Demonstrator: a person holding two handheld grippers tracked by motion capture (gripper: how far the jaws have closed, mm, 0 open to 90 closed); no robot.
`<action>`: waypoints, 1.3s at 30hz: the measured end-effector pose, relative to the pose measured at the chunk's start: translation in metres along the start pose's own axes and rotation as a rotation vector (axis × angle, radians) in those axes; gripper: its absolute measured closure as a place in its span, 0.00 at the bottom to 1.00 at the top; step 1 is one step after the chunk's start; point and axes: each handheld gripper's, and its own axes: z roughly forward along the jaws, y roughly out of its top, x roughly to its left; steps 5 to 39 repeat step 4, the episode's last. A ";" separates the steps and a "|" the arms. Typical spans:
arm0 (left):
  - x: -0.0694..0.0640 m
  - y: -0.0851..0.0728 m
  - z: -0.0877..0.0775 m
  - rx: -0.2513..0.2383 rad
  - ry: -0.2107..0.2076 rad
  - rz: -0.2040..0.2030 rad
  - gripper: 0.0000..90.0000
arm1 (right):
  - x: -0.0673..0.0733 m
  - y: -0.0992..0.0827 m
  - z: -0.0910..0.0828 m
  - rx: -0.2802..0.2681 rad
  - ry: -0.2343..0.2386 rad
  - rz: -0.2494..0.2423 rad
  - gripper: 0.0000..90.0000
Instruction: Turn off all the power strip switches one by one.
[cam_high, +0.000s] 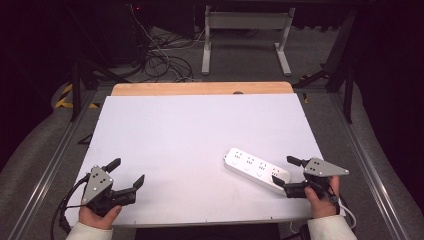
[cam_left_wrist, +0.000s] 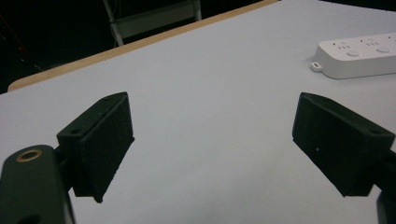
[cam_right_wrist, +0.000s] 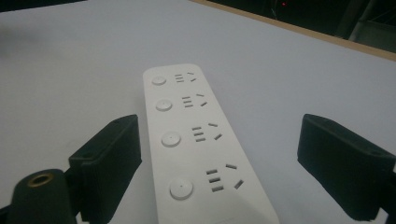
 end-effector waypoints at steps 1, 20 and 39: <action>0.000 0.000 0.000 -0.003 0.006 0.006 0.14 | -0.001 0.000 0.000 0.001 -0.002 0.004 0.15; -0.001 -0.001 0.001 -0.015 0.003 0.034 0.14 | 0.000 0.000 -0.001 0.004 -0.020 -0.012 0.16; -0.001 -0.001 0.001 -0.015 0.003 0.034 0.14 | 0.000 0.000 -0.001 0.004 -0.020 -0.012 0.16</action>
